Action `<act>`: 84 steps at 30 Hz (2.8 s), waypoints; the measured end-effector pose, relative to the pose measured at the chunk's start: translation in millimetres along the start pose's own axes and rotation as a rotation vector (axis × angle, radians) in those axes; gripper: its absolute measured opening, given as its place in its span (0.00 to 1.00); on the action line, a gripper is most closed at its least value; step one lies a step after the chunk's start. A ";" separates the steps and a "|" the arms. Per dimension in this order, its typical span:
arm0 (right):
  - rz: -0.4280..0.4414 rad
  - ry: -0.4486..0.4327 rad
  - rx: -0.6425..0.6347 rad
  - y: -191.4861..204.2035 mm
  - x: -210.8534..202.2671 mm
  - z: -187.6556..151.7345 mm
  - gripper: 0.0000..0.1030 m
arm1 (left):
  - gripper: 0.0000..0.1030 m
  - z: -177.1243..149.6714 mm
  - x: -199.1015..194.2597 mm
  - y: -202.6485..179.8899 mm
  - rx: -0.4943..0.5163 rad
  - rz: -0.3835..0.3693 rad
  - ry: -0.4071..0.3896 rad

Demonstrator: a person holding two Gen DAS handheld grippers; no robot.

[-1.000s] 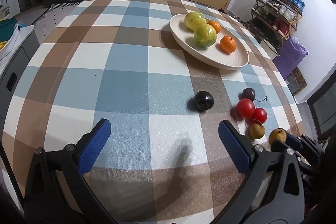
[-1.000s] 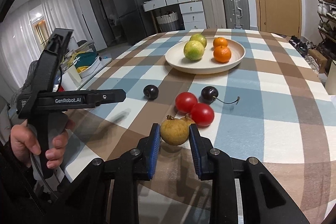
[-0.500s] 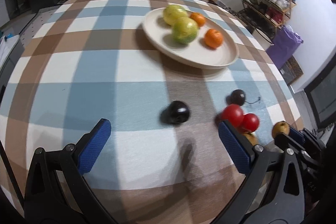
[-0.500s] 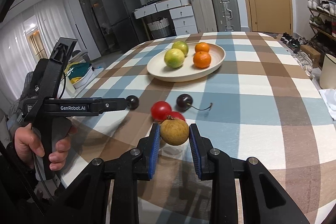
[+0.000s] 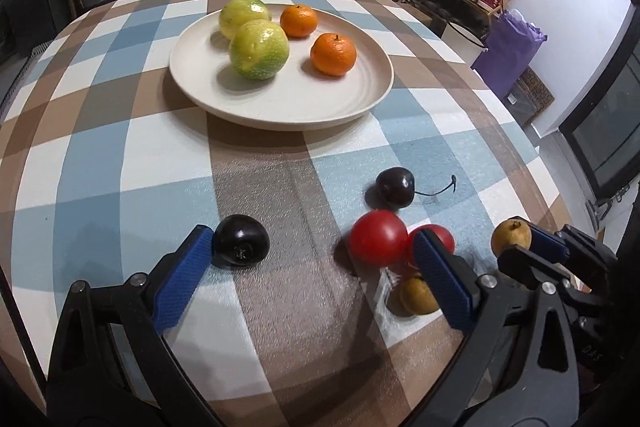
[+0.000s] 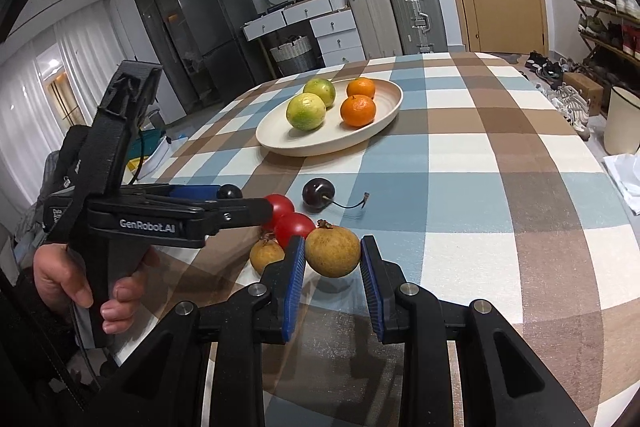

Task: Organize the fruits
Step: 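Hold the pear in the right tool while the left tool grasps a red tomato, then carry the pear and tomato over the white plate with both tools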

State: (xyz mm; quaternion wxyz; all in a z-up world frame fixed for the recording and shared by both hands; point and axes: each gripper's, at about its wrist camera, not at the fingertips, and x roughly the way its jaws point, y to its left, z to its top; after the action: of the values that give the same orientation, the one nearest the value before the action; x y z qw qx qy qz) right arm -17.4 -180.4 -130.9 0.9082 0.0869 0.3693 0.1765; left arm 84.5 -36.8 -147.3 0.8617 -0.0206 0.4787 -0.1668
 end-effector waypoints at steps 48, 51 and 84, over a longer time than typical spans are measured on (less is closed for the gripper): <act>0.031 0.001 0.051 -10.7 4.7 -3.4 0.27 | 0.57 8.7 -11.7 12.0 -0.039 -0.098 0.015; 0.029 0.002 0.050 -10.5 4.7 -4.1 0.27 | 0.57 2.6 -14.6 0.3 -0.011 -0.061 0.010; 0.034 -0.019 0.025 -4.3 1.0 5.9 0.27 | 0.26 4.3 -32.8 -12.4 0.032 -0.117 -0.027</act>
State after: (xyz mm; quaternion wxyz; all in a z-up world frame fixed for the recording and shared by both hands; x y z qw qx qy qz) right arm -11.5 -184.1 -128.6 0.9073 0.1063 0.3615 0.1864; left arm 68.9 -39.0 -115.8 0.8571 -0.0367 0.4624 -0.2242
